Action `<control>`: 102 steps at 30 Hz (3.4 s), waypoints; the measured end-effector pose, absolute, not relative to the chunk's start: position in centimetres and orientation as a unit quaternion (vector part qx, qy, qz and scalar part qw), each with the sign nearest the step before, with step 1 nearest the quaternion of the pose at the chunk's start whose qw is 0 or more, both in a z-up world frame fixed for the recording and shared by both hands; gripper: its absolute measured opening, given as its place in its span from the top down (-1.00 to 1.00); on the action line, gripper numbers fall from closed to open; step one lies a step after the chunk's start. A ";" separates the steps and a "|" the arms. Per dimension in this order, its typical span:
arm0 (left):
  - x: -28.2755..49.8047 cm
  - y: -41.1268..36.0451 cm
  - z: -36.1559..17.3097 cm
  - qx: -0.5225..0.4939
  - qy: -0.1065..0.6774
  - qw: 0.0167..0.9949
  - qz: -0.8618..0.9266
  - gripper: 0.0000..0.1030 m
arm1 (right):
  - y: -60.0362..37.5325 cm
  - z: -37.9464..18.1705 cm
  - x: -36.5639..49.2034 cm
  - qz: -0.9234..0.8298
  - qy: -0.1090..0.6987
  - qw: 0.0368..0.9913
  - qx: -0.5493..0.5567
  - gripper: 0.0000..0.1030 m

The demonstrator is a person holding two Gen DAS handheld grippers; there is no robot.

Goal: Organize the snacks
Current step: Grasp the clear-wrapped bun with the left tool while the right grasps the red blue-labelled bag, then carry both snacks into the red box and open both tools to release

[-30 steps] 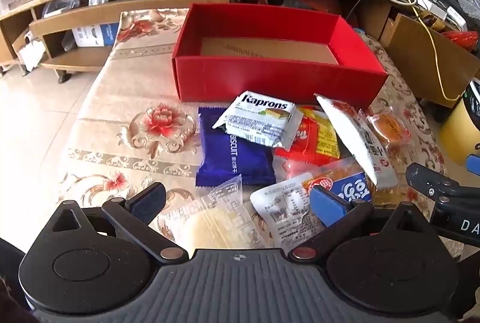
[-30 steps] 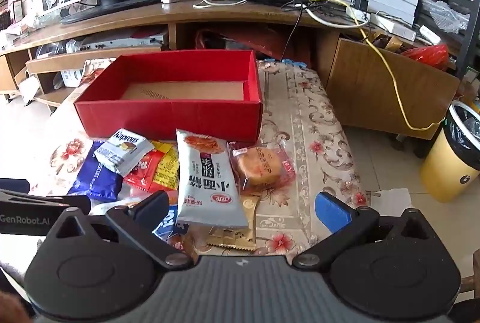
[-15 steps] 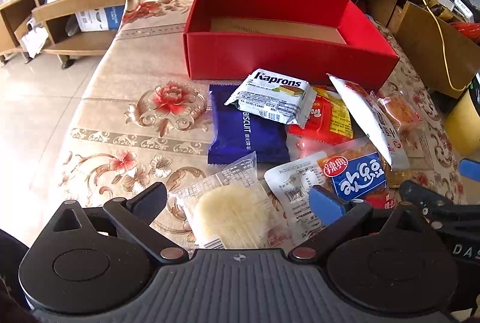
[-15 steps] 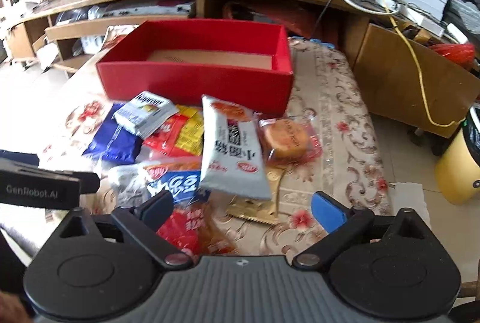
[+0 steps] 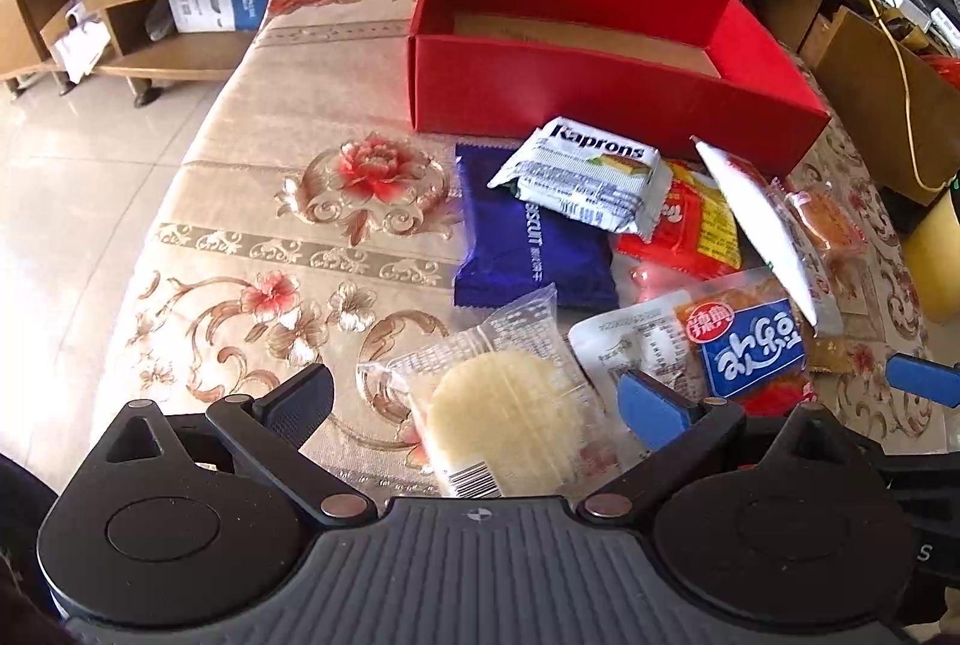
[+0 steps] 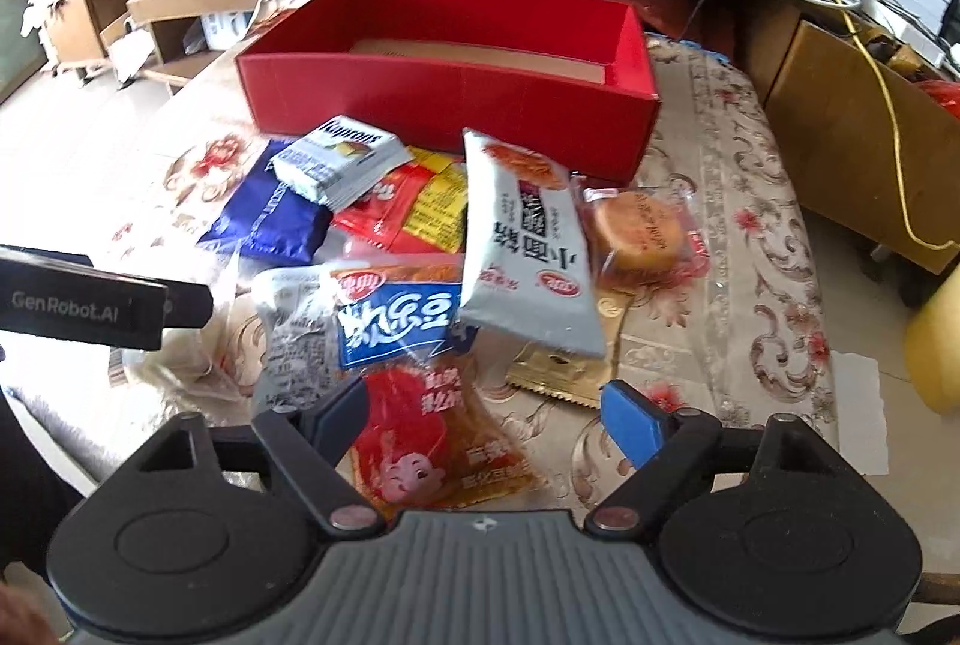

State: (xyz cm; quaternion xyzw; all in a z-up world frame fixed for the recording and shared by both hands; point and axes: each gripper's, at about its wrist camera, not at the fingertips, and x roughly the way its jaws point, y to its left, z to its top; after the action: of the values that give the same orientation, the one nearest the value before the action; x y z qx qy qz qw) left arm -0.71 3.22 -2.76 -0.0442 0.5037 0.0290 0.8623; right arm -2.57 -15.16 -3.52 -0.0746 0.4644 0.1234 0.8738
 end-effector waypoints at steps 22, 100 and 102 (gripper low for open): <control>0.7 3.1 -5.4 -0.048 0.543 0.838 0.027 -0.98 | -13.2 -5.8 -0.7 0.166 0.498 0.848 -0.078 -0.27; 0.3 1.2 0.8 -0.023 0.478 0.878 0.012 -0.26 | -14.6 1.2 -1.3 0.191 0.425 0.884 -0.024 0.10; 1.2 1.2 1.0 -0.027 0.473 0.880 0.008 -0.26 | -14.4 1.7 -0.7 0.190 0.421 0.887 -0.023 0.10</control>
State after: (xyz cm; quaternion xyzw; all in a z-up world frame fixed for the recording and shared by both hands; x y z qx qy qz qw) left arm 1.16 1.17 1.04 -0.0273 0.4732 0.0081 0.8805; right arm -0.73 -14.44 1.71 -0.0233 0.4212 0.1898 0.8866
